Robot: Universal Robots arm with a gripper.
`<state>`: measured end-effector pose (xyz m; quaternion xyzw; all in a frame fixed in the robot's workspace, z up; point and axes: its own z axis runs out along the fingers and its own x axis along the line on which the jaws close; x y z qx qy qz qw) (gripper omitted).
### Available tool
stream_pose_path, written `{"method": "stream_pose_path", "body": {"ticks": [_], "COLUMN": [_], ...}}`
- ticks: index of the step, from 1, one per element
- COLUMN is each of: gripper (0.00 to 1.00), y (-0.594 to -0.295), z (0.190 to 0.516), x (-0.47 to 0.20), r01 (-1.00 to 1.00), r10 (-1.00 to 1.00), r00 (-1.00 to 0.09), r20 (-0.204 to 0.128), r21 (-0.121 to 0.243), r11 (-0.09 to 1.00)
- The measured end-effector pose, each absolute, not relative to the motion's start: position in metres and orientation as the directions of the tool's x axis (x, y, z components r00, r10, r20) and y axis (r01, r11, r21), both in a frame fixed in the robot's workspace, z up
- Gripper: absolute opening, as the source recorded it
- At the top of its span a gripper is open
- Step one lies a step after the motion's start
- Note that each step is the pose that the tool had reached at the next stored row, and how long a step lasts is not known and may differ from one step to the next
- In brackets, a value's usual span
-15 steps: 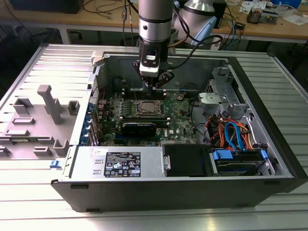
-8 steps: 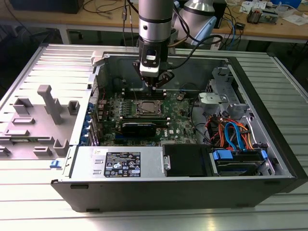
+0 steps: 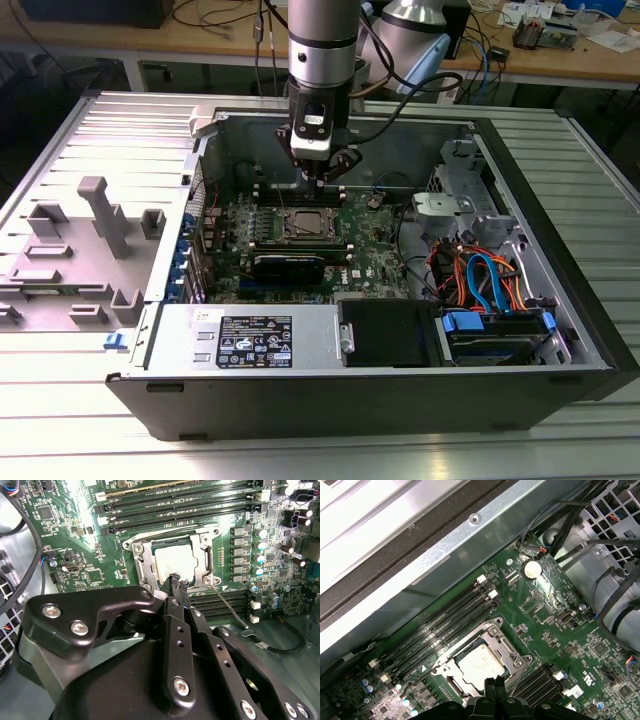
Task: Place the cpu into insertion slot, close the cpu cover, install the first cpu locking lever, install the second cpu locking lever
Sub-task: 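Install the first cpu locking lever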
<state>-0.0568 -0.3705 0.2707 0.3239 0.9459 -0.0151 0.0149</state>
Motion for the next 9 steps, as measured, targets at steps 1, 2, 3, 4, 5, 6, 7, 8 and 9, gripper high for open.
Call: {"method": "stream_pose_path", "body": {"ticks": [1,2,3,4,5,6,7,8,9], "gripper": [0.11,0.11,0.11,0.11,0.11,0.11,0.11,0.11,0.11], "y": [-0.3705,-0.3705,-0.3705,-0.3705,-0.3705,-0.3705,-0.3705,-0.3705,-0.3705], "z": [0.2707,0.2707,0.2707,0.2707,0.2707,0.2707,0.2707,0.2707,0.2708], "x": [-0.0568,-0.0568,-0.0568,-0.0568,-0.0568,-0.0568,-0.0568,-0.0568,-0.0568], "r01": [0.613,0.612,0.611,0.611,0.610,0.610,0.609,0.609,0.609], "r10": [0.612,0.611,0.610,0.610,0.610,0.609,0.609,0.608,0.608], "r00": [-0.790,-0.790,-0.791,-0.792,-0.792,-0.792,-0.793,-0.793,-0.793], "r20": [-0.038,-0.038,-0.038,-0.038,-0.037,-0.037,-0.037,-0.037,-0.037], "r21": [-0.019,-0.019,-0.018,-0.018,-0.018,-0.018,-0.018,-0.018,-0.018], "r11": [0.790,0.790,0.791,0.792,0.792,0.792,0.793,0.793,0.793]}}
